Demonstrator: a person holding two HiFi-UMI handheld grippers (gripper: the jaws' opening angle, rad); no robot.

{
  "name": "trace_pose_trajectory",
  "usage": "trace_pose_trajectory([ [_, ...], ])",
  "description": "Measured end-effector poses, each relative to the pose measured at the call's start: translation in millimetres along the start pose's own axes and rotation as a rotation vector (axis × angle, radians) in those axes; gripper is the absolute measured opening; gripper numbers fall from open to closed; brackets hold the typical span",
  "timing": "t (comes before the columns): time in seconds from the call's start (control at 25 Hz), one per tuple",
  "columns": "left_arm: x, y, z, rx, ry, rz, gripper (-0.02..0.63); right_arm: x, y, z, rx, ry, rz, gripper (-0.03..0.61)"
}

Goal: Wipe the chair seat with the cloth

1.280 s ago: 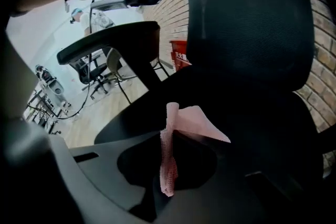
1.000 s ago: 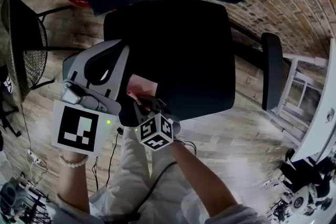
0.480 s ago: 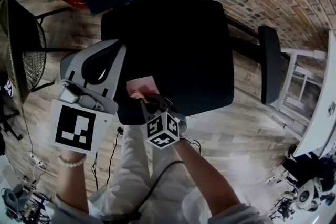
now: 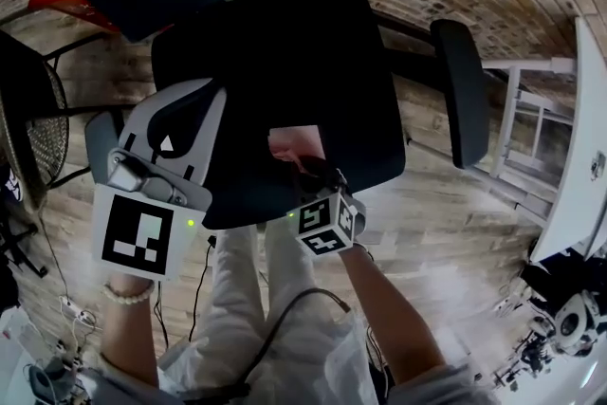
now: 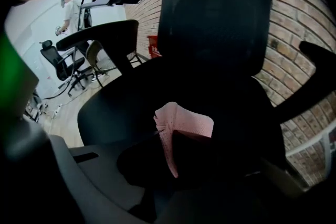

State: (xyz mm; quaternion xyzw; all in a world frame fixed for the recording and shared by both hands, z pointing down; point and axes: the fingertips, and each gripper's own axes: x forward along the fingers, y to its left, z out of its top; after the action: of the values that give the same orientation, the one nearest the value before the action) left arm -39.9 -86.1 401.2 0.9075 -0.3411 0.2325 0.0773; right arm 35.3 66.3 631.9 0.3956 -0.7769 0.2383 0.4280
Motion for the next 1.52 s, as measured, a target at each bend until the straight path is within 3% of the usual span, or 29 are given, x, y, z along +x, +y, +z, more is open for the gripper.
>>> trace_pose_trajectory([
  [0.4, 25, -43, 12, 0.047, -0.004, -0.098, 0.018, -47, -105, -61, 0.102, 0.050, -0.224, 0.054],
  [0.76, 39, -68, 21, 0.107, -0.013, -0.159, 0.018, -84, -151, -103, 0.160, 0.100, -0.331, 0.054],
  [1.08, 41, -71, 21, 0.147, -0.006, -0.161, 0.018, -88, -139, -118, 0.229, 0.106, -0.322, 0.054],
  [1.52, 34, -64, 20, 0.147, -0.010, -0.145, 0.018, -69, -64, -121, 0.265, 0.117, -0.214, 0.055],
])
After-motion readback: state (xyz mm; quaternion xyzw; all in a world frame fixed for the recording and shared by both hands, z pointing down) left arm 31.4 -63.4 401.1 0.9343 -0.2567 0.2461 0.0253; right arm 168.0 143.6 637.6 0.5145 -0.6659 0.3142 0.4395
